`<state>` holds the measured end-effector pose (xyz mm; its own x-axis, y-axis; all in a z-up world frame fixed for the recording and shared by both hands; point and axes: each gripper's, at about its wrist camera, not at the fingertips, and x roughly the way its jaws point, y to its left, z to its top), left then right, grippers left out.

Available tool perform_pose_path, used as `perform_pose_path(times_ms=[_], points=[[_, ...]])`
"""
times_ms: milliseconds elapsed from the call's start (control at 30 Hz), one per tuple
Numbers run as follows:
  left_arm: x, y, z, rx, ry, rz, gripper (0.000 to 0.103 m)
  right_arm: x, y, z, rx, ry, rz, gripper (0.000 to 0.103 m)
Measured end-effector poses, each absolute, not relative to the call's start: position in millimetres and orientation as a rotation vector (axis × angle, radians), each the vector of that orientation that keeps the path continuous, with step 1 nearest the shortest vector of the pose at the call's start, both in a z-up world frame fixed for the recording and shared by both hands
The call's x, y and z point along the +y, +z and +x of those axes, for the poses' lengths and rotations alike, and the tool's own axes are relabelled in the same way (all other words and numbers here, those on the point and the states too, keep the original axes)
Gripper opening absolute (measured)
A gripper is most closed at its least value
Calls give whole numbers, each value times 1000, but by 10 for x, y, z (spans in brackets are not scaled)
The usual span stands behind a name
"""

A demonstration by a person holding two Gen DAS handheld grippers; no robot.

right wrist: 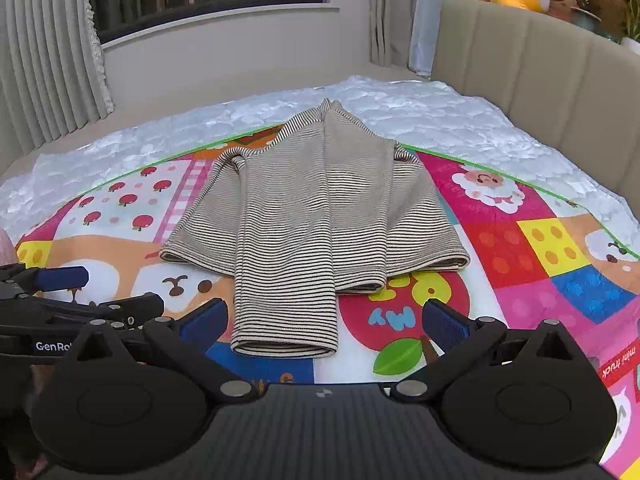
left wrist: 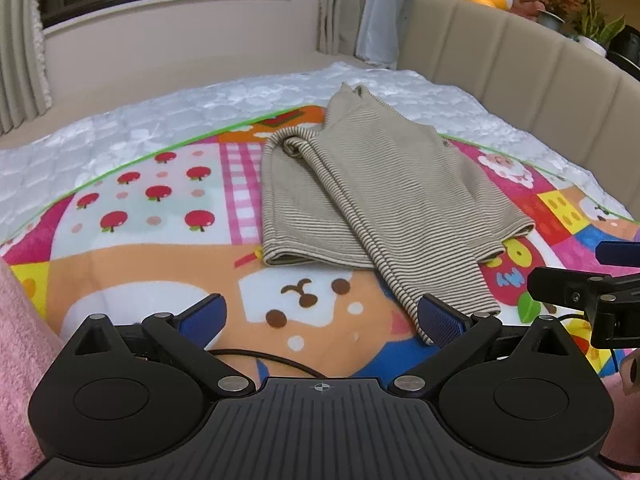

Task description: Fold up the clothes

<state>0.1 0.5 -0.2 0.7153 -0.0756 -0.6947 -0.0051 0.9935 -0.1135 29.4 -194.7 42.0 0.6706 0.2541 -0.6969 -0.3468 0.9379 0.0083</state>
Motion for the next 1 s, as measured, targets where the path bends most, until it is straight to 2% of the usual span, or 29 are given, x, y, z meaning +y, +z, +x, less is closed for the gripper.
perform_pose_path(times_ms=[1000], points=[[25,-47,9,783,-35,-97,103,-1956,416,311,777,346,-130,103]])
